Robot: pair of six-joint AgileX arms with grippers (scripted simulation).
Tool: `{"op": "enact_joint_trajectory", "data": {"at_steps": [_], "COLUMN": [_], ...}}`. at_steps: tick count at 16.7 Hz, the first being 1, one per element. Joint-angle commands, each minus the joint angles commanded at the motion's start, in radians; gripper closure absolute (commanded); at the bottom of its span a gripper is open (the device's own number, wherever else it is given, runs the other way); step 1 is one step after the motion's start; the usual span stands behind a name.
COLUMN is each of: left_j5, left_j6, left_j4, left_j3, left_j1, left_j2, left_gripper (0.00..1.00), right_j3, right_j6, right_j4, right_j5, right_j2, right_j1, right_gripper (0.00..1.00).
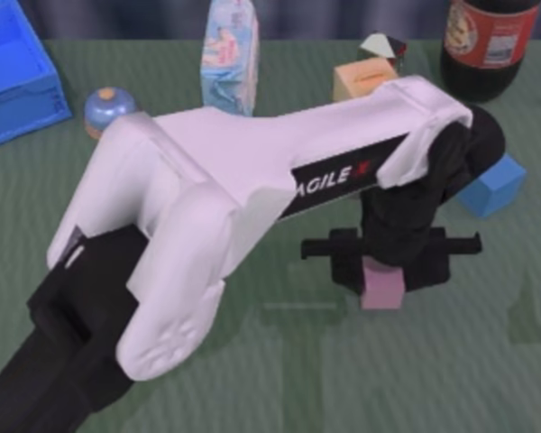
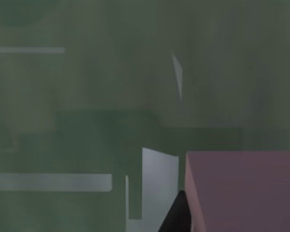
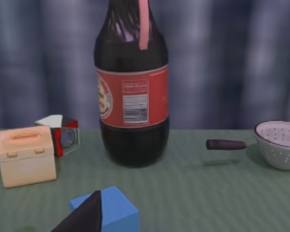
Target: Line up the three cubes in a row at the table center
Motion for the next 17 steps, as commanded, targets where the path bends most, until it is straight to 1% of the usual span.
{"op": "enact_joint_trajectory", "data": {"at_steps": [12, 13, 17], "left_j5": [0.000, 0.000, 0.000], "left_j6": [0.000, 0.000, 0.000], "left_j4": [0.000, 0.000, 0.000], "left_j3": [0.000, 0.000, 0.000], "left_j1": [0.000, 0.000, 0.000], "left_j2": [0.000, 0.000, 0.000], "left_gripper": [0.02, 0.00, 0.00], "right_j3": [0.000, 0.000, 0.000], "right_j6": [0.000, 0.000, 0.000], "right_j4": [0.000, 0.000, 0.000], "right_j5": [0.000, 0.000, 0.000], "right_j2": [0.000, 0.000, 0.000], "right_j1": [0.000, 0.000, 0.000], "right_gripper": [0.00, 0.00, 0.00]}}
